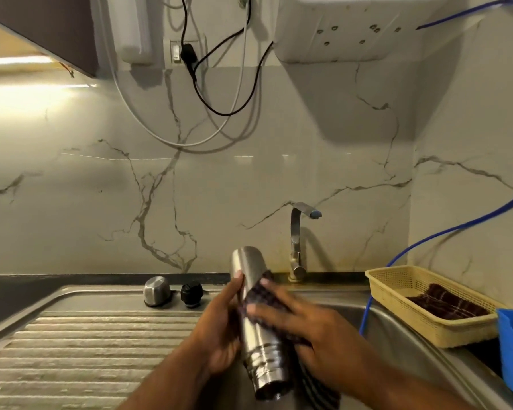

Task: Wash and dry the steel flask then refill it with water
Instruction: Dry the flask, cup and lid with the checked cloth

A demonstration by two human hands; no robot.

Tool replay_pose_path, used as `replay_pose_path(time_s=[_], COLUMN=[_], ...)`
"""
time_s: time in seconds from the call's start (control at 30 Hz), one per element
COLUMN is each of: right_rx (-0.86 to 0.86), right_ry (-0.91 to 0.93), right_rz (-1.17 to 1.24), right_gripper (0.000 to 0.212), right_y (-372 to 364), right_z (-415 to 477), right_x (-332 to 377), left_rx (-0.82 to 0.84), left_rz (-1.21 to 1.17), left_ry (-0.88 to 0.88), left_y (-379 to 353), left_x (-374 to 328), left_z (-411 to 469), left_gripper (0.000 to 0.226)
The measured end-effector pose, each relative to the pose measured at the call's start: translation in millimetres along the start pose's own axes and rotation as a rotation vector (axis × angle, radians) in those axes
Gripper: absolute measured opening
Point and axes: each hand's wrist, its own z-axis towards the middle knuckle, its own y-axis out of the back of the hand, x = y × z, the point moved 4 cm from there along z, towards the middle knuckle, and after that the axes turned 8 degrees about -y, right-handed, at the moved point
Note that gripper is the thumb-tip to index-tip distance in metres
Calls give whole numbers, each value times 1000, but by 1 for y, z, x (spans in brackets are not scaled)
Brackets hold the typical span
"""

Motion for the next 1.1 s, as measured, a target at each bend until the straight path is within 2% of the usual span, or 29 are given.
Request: replay_pose_path(time_s=[0.07, 0.13, 0.2, 0.3, 0.37, 0.4, 0.5, 0.6, 0.7, 0.77, 0.87, 0.93, 1.0, 1.1], right_rx=[164, 235, 74, -179, -239, -232, -99, -13, 3, -82, -286, -331, -242, -50], right_ry=[187, 223, 205, -22, -154, -162, 25, 324, 445, 322, -19, -159, -31, 357], right_rz=[-112, -181, -191, -85, -45, -42, -105, -248, -354, -244, -95, -81, -107, -266], right_gripper=[45, 43, 51, 84, 95, 97, 92, 62, 50, 55, 82, 92, 88, 61], right_y=[-4, -5, -1, 14, 16, 15, 5, -5, -12, -8, 6, 11, 7, -9], right_z=[-14, -16, -8, 4, 6, 5, -7, -20, -20, -14, -3, -3, -9, -25], right_x=[1, -3, -12, -38, -51, -53, -37, -9, 0, -12, -44, -51, -34, -1], left_rx=[4, -7, -4, -82, -67, -53, -17, -14, -78, -11, -31, -24, -15, -22], left_rz=[1, 41, 129, 344, 357, 317, 167, 21, 55, 103, 275, 337, 297, 183], left_ry=[54, 57, 20, -99, -81, -64, -27, 32, -1, 41, -37, -41, -27, 5], left_y=[6, 10, 7, 7, 2, -2, -3, 6, 12, 2, -1, -3, -4, 3], left_x=[2, 5, 10, 15, 20, 21, 17, 5, -1, 7, 17, 22, 19, 7], left_z=[2, 7, 9, 16, 15, 12, 8, 6, 6, 5, 11, 13, 10, 7], left_gripper=[86, 94, 83, 60, 62, 62, 58, 76, 84, 83, 72, 69, 65, 70])
